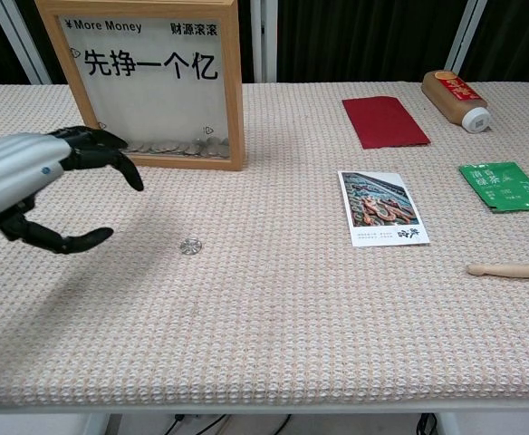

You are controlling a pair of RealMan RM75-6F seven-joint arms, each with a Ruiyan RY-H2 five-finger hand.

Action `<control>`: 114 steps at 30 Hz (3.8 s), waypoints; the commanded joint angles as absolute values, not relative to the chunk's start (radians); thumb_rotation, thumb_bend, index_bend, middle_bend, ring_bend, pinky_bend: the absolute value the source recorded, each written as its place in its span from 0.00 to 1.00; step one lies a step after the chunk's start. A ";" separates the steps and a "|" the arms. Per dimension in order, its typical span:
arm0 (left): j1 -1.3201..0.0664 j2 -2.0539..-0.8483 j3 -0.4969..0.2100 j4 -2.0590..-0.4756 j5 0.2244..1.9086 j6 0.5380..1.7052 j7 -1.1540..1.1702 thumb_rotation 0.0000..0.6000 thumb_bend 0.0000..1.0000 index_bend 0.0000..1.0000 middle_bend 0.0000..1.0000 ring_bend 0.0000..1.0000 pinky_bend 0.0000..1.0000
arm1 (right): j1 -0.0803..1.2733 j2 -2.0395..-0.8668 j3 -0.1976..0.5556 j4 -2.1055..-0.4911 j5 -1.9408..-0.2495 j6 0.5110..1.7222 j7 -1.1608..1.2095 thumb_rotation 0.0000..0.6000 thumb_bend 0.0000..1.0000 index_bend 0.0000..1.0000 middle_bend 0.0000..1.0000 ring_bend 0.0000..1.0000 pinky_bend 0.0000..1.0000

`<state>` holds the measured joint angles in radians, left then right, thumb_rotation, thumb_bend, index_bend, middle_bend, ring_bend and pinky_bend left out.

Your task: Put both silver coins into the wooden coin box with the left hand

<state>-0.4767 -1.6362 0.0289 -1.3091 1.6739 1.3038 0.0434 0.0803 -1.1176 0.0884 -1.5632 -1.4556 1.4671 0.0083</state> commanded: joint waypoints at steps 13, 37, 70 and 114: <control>-0.538 -1.785 0.030 -1.116 1.705 1.245 0.048 1.00 0.31 0.36 0.26 0.10 0.10 | 0.076 -1.113 0.089 -1.554 -1.452 1.469 0.029 1.00 0.27 0.00 0.00 0.00 0.00; -0.560 -1.841 0.033 -1.033 1.678 1.214 0.033 1.00 0.31 0.43 0.26 0.10 0.09 | 0.076 -1.110 0.091 -1.544 -1.448 1.463 0.044 1.00 0.27 0.00 0.00 0.00 0.00; -0.580 -1.860 0.037 -1.011 1.666 1.202 0.016 1.00 0.31 0.40 0.26 0.10 0.09 | 0.080 -1.121 0.092 -1.519 -1.438 1.447 0.056 1.00 0.28 0.00 0.00 0.00 0.00; -0.611 -1.889 0.033 -0.969 1.653 1.165 0.002 1.00 0.32 0.40 0.25 0.10 0.08 | 0.084 -1.122 0.092 -1.501 -1.427 1.430 0.072 1.00 0.28 0.00 0.00 0.00 0.00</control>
<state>-0.6096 -1.8872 0.0338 -0.9707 1.6530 1.1650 0.0033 0.0832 -1.1220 0.0920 -1.5020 -1.4276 1.4302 0.0715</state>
